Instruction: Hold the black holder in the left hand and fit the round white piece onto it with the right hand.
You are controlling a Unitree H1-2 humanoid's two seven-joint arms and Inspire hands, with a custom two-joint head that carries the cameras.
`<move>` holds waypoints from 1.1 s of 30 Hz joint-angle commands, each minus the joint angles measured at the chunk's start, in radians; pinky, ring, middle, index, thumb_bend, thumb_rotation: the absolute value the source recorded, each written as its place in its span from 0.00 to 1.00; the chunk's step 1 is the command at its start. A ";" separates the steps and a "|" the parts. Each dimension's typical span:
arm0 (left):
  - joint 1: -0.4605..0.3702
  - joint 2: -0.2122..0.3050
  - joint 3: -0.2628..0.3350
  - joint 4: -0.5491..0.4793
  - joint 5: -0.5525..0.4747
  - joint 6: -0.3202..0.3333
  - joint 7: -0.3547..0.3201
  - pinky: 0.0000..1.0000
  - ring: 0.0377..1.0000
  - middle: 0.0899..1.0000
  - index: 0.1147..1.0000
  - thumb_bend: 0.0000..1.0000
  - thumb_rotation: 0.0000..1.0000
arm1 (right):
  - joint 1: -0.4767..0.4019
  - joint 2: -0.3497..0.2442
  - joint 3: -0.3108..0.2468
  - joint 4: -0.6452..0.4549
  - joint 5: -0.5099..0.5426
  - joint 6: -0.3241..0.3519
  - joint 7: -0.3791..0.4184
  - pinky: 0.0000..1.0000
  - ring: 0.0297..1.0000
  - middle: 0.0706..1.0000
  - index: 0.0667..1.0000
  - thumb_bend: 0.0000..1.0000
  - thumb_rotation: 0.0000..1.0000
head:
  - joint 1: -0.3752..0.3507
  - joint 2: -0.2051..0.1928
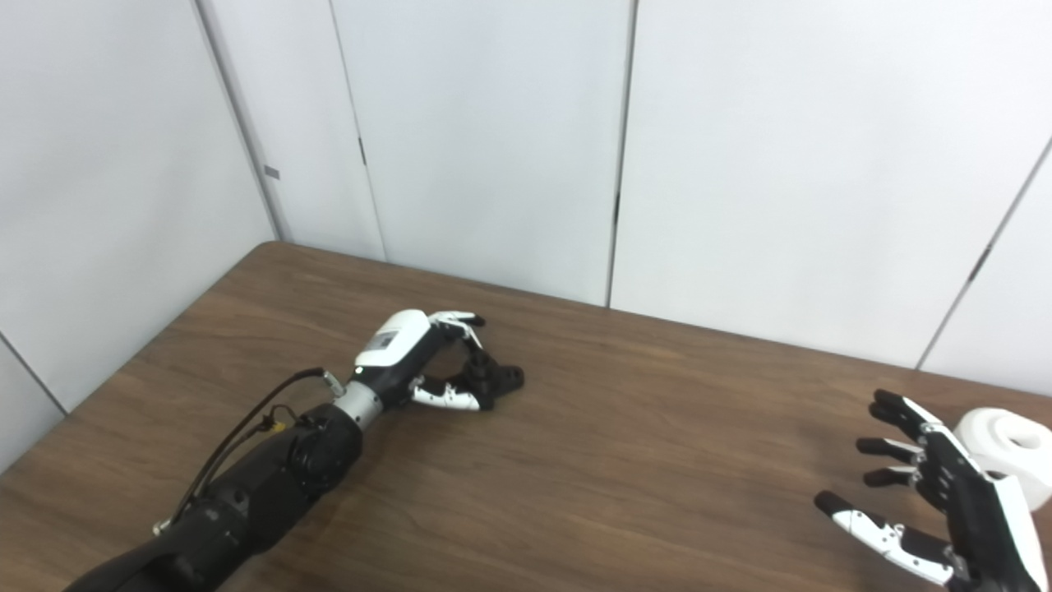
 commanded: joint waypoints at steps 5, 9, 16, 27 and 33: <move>-0.003 -0.042 -0.064 0.014 -0.021 -0.073 -0.162 0.75 0.89 0.83 0.42 0.52 0.07 | -0.039 0.004 -0.006 -0.012 -0.018 -0.034 -0.028 0.55 0.68 0.81 0.82 0.54 0.01 | -0.032 0.007; -0.003 -0.050 -0.095 -0.015 -0.017 -0.077 -0.197 0.75 0.89 0.84 0.42 0.52 0.08 | -0.040 0.008 -0.008 0.014 -0.015 -0.065 -0.037 0.57 0.68 0.80 0.83 0.55 0.03 | -0.056 0.012; -0.008 -0.068 -0.172 -0.065 -0.020 -0.078 -0.223 0.74 0.90 0.84 0.42 0.52 0.07 | -0.051 0.007 -0.005 0.068 -0.027 -0.142 -0.056 0.54 0.67 0.80 0.81 0.57 0.11 | -0.120 0.023; -0.035 -0.112 -0.289 -0.062 -0.037 -0.078 -0.215 0.75 0.89 0.83 0.42 0.52 0.07 | -0.050 0.025 0.006 0.054 -0.071 -0.143 -0.068 0.54 0.69 0.82 0.83 0.54 0.10 | -0.187 0.035; -0.056 -0.146 -0.351 -0.025 -0.011 -0.079 -0.174 0.73 0.88 0.82 0.42 0.52 0.07 | -0.055 0.026 0.009 0.063 -0.082 -0.160 -0.078 0.54 0.70 0.82 0.83 0.54 0.13 | -0.206 0.043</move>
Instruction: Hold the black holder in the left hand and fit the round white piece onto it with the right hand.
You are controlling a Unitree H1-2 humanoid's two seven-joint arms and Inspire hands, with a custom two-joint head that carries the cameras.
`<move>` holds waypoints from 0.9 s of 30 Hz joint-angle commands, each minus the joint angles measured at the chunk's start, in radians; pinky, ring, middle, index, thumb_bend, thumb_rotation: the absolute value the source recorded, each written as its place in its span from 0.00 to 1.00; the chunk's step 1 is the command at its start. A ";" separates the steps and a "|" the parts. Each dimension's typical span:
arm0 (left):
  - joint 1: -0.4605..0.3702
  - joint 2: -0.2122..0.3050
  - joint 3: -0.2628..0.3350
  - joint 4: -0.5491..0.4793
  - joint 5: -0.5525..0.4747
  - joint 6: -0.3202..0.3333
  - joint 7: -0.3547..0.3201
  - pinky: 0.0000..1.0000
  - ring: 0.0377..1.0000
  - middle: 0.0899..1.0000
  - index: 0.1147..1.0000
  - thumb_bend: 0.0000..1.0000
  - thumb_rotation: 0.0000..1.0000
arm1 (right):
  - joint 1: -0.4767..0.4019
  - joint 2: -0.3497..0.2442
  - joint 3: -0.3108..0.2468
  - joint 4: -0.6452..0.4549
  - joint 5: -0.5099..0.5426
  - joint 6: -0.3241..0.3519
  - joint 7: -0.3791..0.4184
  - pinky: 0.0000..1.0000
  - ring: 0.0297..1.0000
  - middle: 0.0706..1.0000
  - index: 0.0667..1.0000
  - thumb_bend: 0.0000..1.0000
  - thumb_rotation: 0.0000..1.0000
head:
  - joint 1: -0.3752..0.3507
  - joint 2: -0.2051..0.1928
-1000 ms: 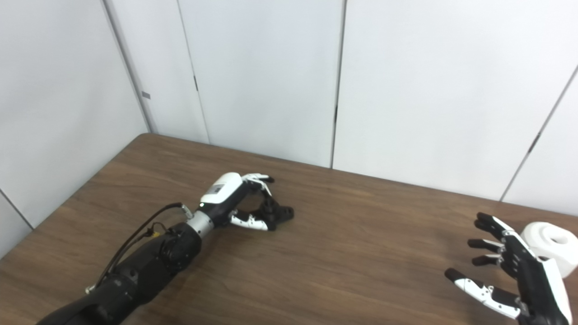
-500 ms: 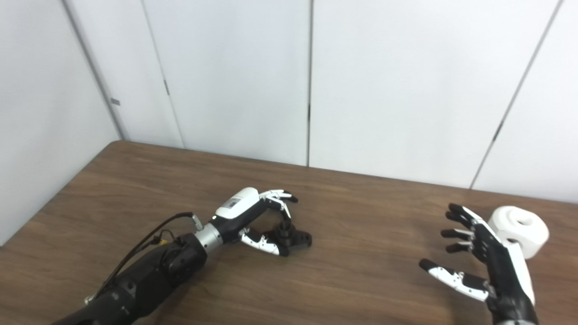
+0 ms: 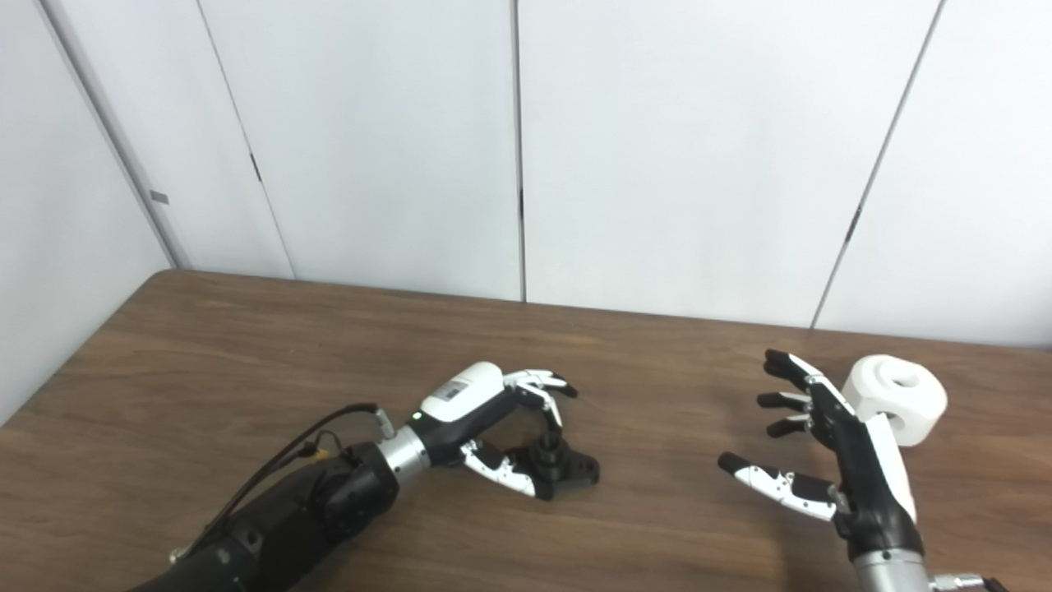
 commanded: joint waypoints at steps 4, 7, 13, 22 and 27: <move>0.018 -0.036 -0.099 0.079 0.077 0.011 -0.030 0.70 0.88 0.82 0.42 0.52 0.07 | -0.042 0.001 -0.002 -0.013 0.022 -0.050 -0.016 0.53 0.70 0.82 0.83 0.54 0.12 | -0.025 0.007; 0.007 -0.041 -0.134 0.103 0.096 0.011 0.013 0.68 0.87 0.83 0.42 0.52 0.08 | -0.043 0.002 0.000 -0.010 0.029 -0.053 -0.017 0.53 0.69 0.82 0.83 0.55 0.14 | -0.041 0.011; -0.003 -0.041 -0.161 0.140 0.119 0.011 0.053 0.69 0.88 0.82 0.42 0.52 0.07 | -0.043 0.004 0.006 -0.016 0.019 -0.046 -0.021 0.53 0.69 0.82 0.83 0.55 0.15 | -0.086 0.021; -0.011 -0.011 -0.187 0.154 0.142 0.011 0.073 0.72 0.87 0.82 0.42 0.52 0.07 | -0.052 0.013 0.016 -0.018 -0.004 -0.037 -0.031 0.54 0.68 0.81 0.84 0.57 0.19 | -0.185 0.024; -0.010 0.004 -0.200 0.151 0.130 0.011 0.078 0.71 0.86 0.81 0.42 0.52 0.07 | -0.063 0.005 0.016 -0.028 -0.022 -0.027 -0.027 0.54 0.68 0.82 0.84 0.58 0.21 | -0.225 0.020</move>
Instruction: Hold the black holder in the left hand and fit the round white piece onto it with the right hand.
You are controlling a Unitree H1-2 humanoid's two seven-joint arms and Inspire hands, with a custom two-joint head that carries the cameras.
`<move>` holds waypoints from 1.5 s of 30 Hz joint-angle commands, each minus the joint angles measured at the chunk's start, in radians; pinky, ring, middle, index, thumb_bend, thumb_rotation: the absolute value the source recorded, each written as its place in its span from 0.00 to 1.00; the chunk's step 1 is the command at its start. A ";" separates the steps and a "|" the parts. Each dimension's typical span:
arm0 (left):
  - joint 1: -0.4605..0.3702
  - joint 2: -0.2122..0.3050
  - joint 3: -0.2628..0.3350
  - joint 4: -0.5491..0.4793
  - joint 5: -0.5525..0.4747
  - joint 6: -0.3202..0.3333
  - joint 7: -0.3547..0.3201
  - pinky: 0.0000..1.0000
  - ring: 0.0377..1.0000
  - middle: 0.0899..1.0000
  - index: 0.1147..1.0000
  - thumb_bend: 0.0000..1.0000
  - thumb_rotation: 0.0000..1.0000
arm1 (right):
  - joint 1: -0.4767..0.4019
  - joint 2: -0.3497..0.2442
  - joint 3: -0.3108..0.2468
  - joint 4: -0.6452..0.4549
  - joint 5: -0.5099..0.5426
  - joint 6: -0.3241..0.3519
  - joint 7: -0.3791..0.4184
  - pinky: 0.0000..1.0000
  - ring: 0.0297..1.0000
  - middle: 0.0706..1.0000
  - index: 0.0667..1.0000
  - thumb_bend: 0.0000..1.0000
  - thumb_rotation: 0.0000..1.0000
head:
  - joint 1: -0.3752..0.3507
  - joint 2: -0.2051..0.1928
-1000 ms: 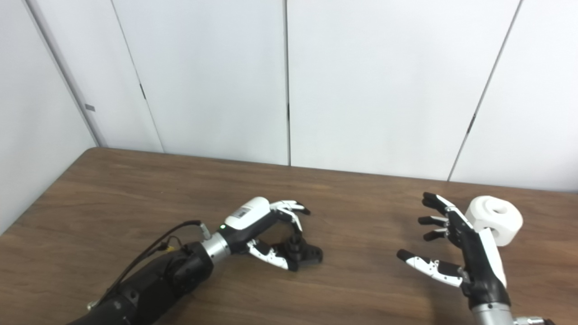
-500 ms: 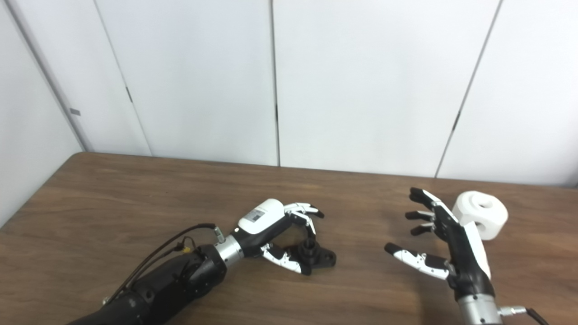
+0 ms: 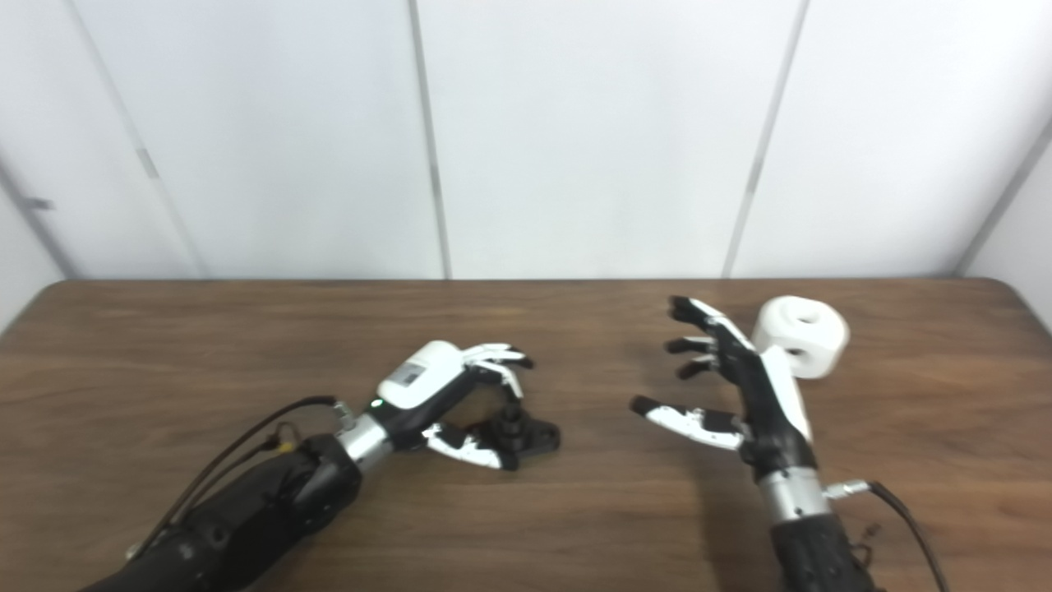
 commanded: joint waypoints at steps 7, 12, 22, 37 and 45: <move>0.055 0.035 -0.083 0.062 0.051 0.011 -0.075 0.73 0.86 0.81 0.42 0.52 0.07 | -0.095 -0.085 -0.017 -0.071 -0.037 0.053 0.028 0.61 0.70 0.80 0.81 0.65 0.20 | -0.063 -0.015; 0.053 0.053 -0.112 0.071 0.048 0.011 -0.056 0.73 0.87 0.81 0.42 0.52 0.07 | -0.151 -0.185 -0.009 -0.079 -0.145 0.084 0.050 0.57 0.69 0.80 0.79 0.68 0.21 | -0.131 -0.043; 0.043 0.085 -0.174 0.088 0.014 0.011 -0.012 0.73 0.86 0.82 0.42 0.52 0.07 | -0.254 -0.302 -0.027 -0.089 -0.253 0.203 0.093 0.55 0.67 0.76 0.75 0.76 0.12 | -0.233 -0.075; 0.030 0.112 -0.258 0.120 -0.047 0.011 0.045 0.73 0.87 0.81 0.42 0.52 0.07 | -0.415 -0.493 0.013 -0.027 -0.368 0.392 0.266 0.74 0.91 0.91 0.79 0.80 0.29 | -0.321 -0.125; 0.021 0.114 -0.292 0.145 -0.058 0.011 0.069 0.72 0.87 0.82 0.42 0.52 0.07 | -0.449 -0.539 0.051 0.049 -0.359 0.436 0.354 0.78 0.97 0.98 0.85 0.90 0.35 | -0.334 -0.144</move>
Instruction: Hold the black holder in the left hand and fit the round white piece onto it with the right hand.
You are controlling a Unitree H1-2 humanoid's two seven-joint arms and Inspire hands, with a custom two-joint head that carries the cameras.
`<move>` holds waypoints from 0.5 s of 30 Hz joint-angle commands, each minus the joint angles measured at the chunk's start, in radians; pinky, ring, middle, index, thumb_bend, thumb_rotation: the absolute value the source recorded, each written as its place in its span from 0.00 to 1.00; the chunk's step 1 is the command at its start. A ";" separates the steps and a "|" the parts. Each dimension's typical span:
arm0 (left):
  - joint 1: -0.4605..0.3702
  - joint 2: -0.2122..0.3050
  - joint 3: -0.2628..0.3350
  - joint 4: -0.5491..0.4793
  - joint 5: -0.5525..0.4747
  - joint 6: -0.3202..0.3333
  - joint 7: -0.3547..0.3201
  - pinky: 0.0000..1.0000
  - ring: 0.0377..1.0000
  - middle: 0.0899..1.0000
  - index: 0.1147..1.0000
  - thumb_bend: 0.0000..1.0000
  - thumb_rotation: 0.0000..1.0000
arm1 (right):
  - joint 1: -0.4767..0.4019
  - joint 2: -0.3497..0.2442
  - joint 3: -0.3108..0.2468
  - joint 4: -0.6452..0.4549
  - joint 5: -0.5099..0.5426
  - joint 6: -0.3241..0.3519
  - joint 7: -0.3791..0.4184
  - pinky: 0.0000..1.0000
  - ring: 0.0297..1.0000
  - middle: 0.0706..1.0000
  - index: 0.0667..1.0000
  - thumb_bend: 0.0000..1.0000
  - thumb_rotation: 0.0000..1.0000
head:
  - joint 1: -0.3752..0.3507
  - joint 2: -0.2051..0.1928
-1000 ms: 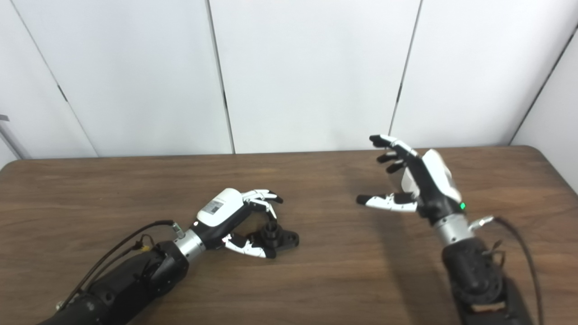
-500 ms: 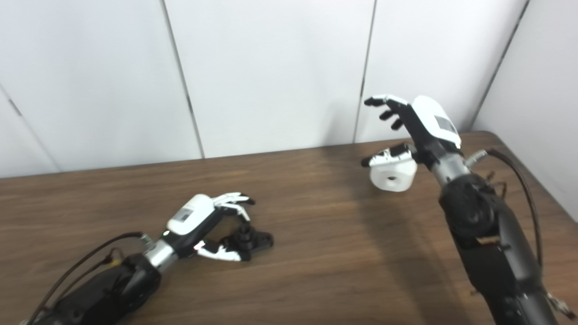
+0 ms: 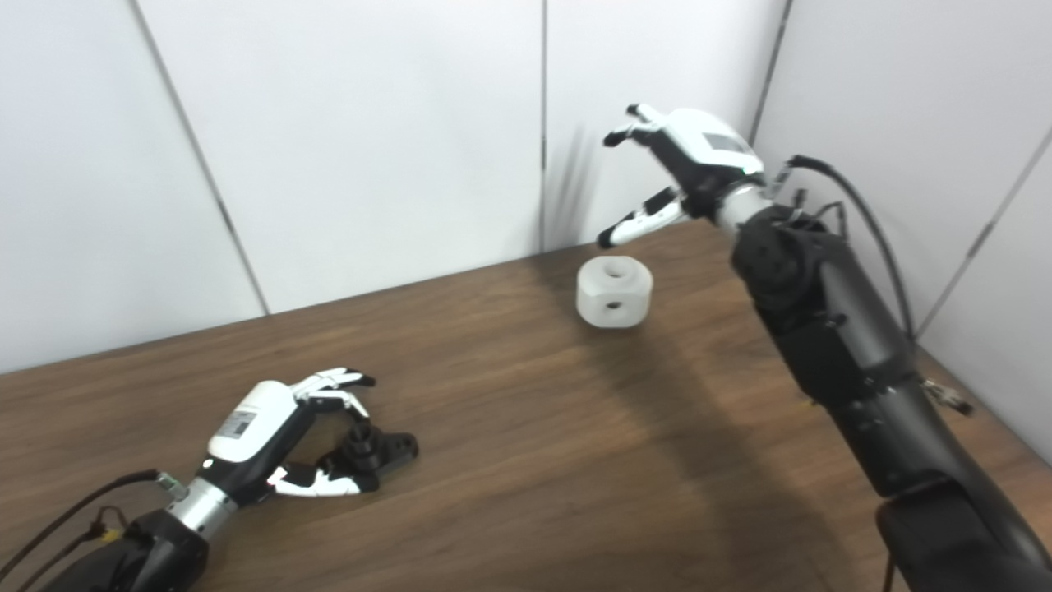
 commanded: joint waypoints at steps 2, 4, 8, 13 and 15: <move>0.076 0.053 -0.074 0.106 0.043 0.012 -0.092 0.72 0.87 0.82 0.42 0.52 0.07 | -0.068 -0.049 0.005 0.016 0.009 0.009 0.033 0.81 0.99 0.99 0.87 0.92 0.38 | -0.004 -0.003; 0.073 0.054 -0.085 0.113 0.042 0.012 -0.080 0.72 0.87 0.82 0.42 0.52 0.07 | -0.076 -0.049 0.012 0.035 0.025 0.010 0.053 0.84 1.00 0.99 0.89 0.94 0.40 | -0.008 -0.009; 0.070 0.058 -0.090 0.116 0.034 0.012 -0.082 0.74 0.88 0.83 0.42 0.52 0.07 | -0.092 -0.055 0.027 0.079 0.067 -0.015 0.086 0.85 1.00 1.00 0.89 0.97 0.39 | -0.004 -0.009; 0.071 0.062 -0.093 0.115 0.024 0.012 -0.082 0.75 0.88 0.83 0.42 0.52 0.07 | -0.126 -0.076 0.074 0.121 0.081 0.016 0.174 0.91 1.00 1.00 0.89 1.00 0.38 | -0.008 -0.014; 0.072 0.062 -0.095 0.114 0.024 0.012 -0.080 0.75 0.88 0.83 0.42 0.52 0.07 | -0.136 -0.077 0.085 0.142 0.082 0.011 0.178 0.92 1.00 1.00 0.89 1.00 0.37 | -0.007 -0.018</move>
